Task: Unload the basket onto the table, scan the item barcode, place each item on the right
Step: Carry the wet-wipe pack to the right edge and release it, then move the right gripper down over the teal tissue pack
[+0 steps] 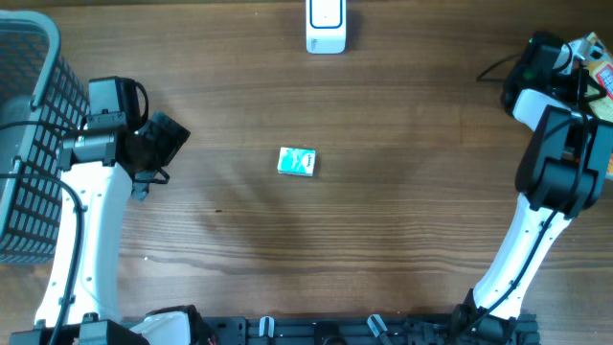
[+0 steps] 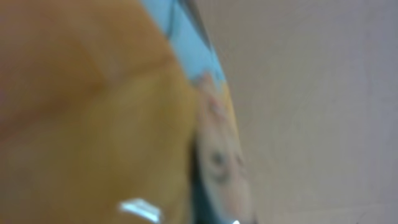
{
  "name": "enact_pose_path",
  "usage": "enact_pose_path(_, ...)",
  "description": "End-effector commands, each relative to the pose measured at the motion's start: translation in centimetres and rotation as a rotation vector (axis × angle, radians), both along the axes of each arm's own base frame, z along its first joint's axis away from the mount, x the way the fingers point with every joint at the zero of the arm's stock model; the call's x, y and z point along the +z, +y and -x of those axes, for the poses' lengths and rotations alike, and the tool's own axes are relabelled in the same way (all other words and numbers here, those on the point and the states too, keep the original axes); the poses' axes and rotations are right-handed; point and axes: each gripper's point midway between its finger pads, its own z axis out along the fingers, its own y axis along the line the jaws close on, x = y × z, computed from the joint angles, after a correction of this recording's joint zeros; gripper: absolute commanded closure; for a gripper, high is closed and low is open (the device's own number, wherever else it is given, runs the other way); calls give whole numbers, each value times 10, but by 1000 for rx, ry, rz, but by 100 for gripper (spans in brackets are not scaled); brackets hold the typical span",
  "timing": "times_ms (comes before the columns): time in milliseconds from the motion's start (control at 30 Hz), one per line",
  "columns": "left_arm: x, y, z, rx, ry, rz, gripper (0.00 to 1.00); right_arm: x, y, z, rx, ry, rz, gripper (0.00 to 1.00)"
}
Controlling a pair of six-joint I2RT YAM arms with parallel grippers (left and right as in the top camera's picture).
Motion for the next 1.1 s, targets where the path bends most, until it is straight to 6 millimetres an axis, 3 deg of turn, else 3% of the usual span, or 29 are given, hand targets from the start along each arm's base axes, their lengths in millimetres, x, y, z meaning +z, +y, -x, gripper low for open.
enact_pose_path(0, 4, 4, -4, -11, -9, -21, 0, 28, -9, 4, -40, -117, 30, 34)
enact_pose_path(33, 4, 4, -4, -11, -9, -21, 0, 30, -9, 5, -46, -125, 37, 17)
enact_pose_path(67, 4, 4, -4, -11, -9, -21, 0, 32, -8, 5, -53, -134, 45, 8)
enact_pose_path(167, 4, 4, -4, -11, -8, -21, 0, 38, -3, 6, -66, -141, 60, 6)
enact_pose_path(400, 4, 3, -4, -15, -6, -22, 0, 89, 30, -10, 27, -230, 32, 5)
enact_pose_path(500, 4, 3, -2, -16, 2, -21, 0, 81, 62, -27, 227, -204, -198, 0)
enact_pose_path(567, 3, 3, 0, -16, 12, -19, 0, 68, 97, -34, 369, -229, -455, 0)
enact_pose_path(700, 1, 3, 5, -16, 31, -18, 0, 64, 130, -35, 438, -294, -660, 0)
enact_pose_path(767, 1, 2, 6, -17, 34, -17, 0, 71, 159, -42, 510, -362, -792, 0)
enact_pose_path(833, 1, 2, 5, -16, 33, -16, 0, 88, 219, -55, 711, -386, -992, 0)
enact_pose_path(900, 1, 2, 5, -16, 32, -16, 0, 106, 265, -57, 837, -388, -1088, 0)
enact_pose_path(967, 1, 2, 5, -16, 32, -17, 0, 115, 310, -53, 925, -350, -1132, 0)
enact_pose_path(1067, 1, 2, 6, -16, 34, -17, 0, 111, 386, -34, 999, -254, -1230, 0)
